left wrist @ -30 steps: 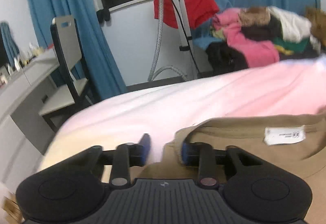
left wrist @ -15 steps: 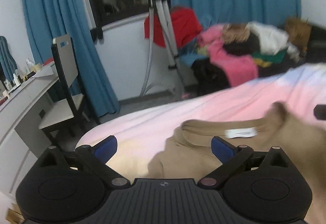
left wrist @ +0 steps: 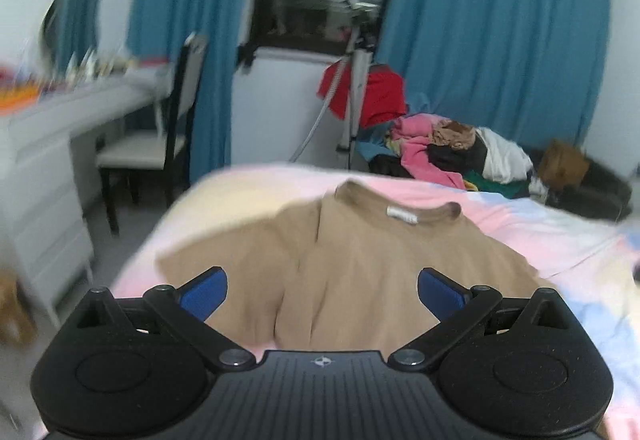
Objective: Fold clothes
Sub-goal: 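Lower the shirt onto the bed and open both grippers, then smooth the flattened shirt with the left gripper while the right gripper hovers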
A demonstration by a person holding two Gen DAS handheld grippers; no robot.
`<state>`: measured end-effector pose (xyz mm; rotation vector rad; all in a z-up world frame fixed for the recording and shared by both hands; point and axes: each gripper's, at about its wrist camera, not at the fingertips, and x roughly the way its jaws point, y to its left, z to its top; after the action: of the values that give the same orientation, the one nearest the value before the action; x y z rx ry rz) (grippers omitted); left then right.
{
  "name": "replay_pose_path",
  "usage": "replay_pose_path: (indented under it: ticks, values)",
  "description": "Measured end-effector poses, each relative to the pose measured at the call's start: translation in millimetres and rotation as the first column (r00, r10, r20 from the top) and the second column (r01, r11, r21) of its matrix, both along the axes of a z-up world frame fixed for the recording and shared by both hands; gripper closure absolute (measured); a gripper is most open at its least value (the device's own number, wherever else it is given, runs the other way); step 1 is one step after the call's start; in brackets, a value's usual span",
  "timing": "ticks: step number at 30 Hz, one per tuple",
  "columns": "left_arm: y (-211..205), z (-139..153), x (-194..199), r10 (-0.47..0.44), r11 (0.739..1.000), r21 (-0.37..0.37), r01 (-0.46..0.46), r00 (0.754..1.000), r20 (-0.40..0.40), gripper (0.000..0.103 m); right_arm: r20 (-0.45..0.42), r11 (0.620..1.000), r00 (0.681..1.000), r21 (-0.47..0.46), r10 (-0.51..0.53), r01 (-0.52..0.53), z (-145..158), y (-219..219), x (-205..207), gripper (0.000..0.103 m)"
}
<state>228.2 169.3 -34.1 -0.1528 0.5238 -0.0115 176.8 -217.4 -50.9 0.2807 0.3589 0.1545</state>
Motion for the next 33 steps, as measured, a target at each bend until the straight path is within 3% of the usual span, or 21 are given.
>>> replay_pose_path:
  ticks: [3, 5, 8, 12, 15, 17, 18, 19, 20, 21, 22, 24, 28, 30, 33]
  values:
    - [26.0, -18.4, -19.8, 0.076, 0.991, -0.102, -0.081, 0.996, -0.054, 0.001, -0.006, 0.999, 1.0, 0.022, -0.027, 0.027, -17.3, -12.2, -38.4, 0.017]
    - [47.8, -32.0, -26.3, 0.127, 0.969, -0.2, -0.143, 0.988, -0.092, 0.002, -0.031, 0.999, 0.999, 0.03, -0.034, 0.035, -25.3, -18.6, -49.6, 0.017]
    - [78.0, -51.3, -23.0, 0.174, 0.916, -0.34, -0.215, 0.974, -0.147, 0.003, -0.049, 0.998, 0.998, 0.04, -0.038, 0.04, -32.7, -24.7, -50.5, 0.017]
    - [113.2, -78.8, -6.0, 0.214, 0.819, -0.492, -0.296, 0.952, -0.217, 0.008, -0.064, 0.995, 0.997, 0.086, -0.048, 0.054, -45.1, -31.0, -32.5, 0.017]
    - [119.4, -99.1, 20.3, 0.235, 0.773, -0.538, -0.336, 0.939, -0.249, 0.012, -0.093, 0.994, 0.993, 0.074, -0.074, 0.081, -61.5, -30.6, -13.6, 0.017]
    - [119.0, -106.4, 36.8, 0.252, 0.762, -0.545, -0.35, 0.935, -0.249, 0.015, -0.112, 0.992, 0.991, 0.087, -0.077, 0.087, -72.9, -32.7, -2.1, 0.017]
    - [119.2, -108.7, 44.5, 0.259, 0.758, -0.548, -0.354, 0.934, -0.246, 0.025, -0.118, 0.991, 0.99, 0.1, -0.075, 0.087, -78.3, -34.0, 2.9, 0.017]
    - [119.3, -110.7, 52.2, 0.265, 0.756, -0.548, -0.358, 0.933, -0.244, 0.054, -0.125, 0.99, 0.989, 0.112, -0.073, 0.087, -83.8, -35.3, 7.9, 0.017]
    - [118.5, -110.1, 60.0, 0.265, 0.768, -0.529, -0.362, 0.931, -0.253, 0.066, -0.13, 0.989, 0.989, 0.121, -0.074, 0.09, -88.9, -36.4, 12.7, 0.017]
    - [117.8, -109.5, 67.8, 0.265, 0.779, -0.509, -0.366, 0.928, -0.261, 0.094, -0.133, 0.988, 0.987, 0.114, -0.086, 0.101, -92.2, -36.4, 16.2, 0.017]
    - [117.0, -108.4, 75.5, 0.266, 0.792, -0.487, -0.369, 0.926, -0.268, 0.099, -0.135, 0.988, 0.986, 0.107, -0.098, 0.113, -95.2, -36.5, 19.7, 0.017]
    - [115.5, -97.9, 89.4, 0.289, 0.838, -0.405, -0.365, 0.927, -0.238, 0.1, -0.131, 0.986, 0.984, 0.097, -0.121, 0.134, -97.6, -36.4, 25.7, 0.017]
    - [125.7, -58.9, 109.1, 0.332, 0.896, -0.252, -0.365, 0.929, -0.162, 0.1, -0.109, 0.982, 0.983, 0.098, -0.149, 0.16, -93.9, -38.0, 30.7, 0.017]
    - [131.8, -39.1, 120.6, 0.355, 0.914, -0.156, -0.374, 0.925, -0.137, 0.1, -0.105, 0.981, 0.983, 0.106, -0.152, 0.163, -91.1, -39.9, 33.0, 0.017]
    - [131.5, -28.4, 139.4, 0.39, 0.919, -0.006, -0.394, 0.911, -0.132, 0.101, -0.089, 0.984, 0.984, 0.077, -0.157, 0.164, -85.9, -39.5, 32.9, 0.017]
